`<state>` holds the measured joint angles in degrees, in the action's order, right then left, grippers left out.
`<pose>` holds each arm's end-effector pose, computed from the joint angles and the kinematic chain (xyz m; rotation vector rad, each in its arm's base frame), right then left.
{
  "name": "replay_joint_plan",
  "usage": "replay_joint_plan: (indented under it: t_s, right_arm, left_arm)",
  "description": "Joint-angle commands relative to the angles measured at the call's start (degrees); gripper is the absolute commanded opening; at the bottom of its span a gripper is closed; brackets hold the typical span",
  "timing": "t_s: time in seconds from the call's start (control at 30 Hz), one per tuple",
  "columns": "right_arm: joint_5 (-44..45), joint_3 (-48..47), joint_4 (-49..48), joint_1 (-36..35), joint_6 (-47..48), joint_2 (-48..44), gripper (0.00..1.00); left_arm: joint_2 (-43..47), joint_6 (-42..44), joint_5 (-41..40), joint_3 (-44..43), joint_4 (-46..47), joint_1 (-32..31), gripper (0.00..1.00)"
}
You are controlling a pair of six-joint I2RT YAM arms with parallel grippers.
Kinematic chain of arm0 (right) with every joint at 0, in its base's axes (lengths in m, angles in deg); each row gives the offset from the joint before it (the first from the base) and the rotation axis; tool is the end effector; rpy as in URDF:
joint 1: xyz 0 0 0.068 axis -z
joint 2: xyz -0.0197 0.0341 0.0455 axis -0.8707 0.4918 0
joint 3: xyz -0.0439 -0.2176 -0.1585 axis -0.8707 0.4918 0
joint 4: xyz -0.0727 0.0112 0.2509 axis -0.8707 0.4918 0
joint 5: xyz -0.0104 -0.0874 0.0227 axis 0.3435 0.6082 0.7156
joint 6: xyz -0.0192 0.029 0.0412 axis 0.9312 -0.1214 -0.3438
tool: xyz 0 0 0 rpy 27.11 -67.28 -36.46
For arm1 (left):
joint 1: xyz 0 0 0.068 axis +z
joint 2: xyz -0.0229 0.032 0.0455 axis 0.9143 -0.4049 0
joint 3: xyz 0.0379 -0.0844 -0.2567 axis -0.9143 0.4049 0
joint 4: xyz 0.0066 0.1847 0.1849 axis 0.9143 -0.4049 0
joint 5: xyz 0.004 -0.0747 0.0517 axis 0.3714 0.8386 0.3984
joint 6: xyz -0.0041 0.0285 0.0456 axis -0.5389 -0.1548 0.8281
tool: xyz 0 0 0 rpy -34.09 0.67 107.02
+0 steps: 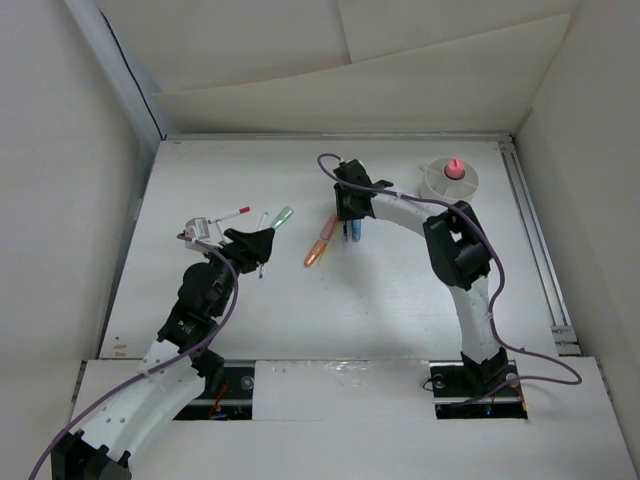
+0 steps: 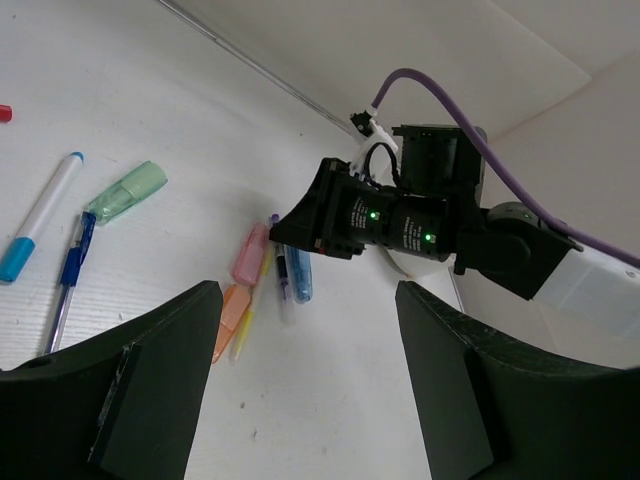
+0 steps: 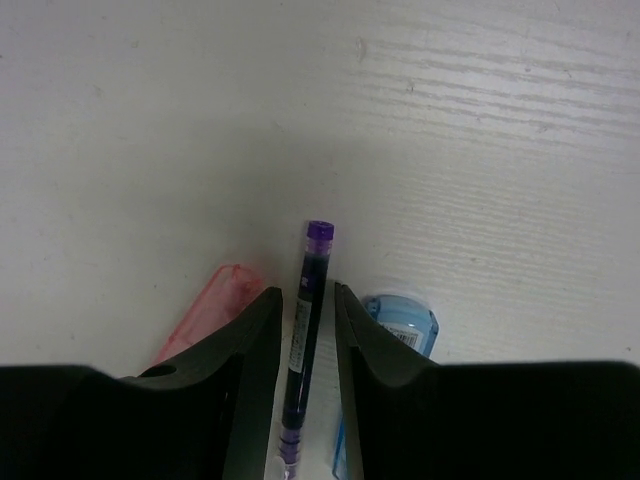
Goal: Sort the stationery into containers
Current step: Grab a piece of stationery with the right arm
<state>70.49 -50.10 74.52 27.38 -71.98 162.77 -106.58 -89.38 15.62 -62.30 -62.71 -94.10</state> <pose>0.4085 0.2596 0.1694 -0.1898 2.4538 0.1987 0.1369 -0.0660 0.2709 -0.3413 1.4823 -0.8773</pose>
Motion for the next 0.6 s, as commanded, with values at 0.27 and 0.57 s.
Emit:
replay_joint_plan:
  t_s: [0.27,0.57]
  right_arm:
    - [3.3,-5.6,0.9,0.6,-0.1,2.7,0.31]
    - [4.3,-7.7,2.1,0.6,-0.1,4.8,0.31]
  left_arm:
    - [0.7,0.7,0.6,0.2,2.3,0.2,0.67]
    - [1.2,0.7,0.6,0.2,2.3,0.2,0.67]
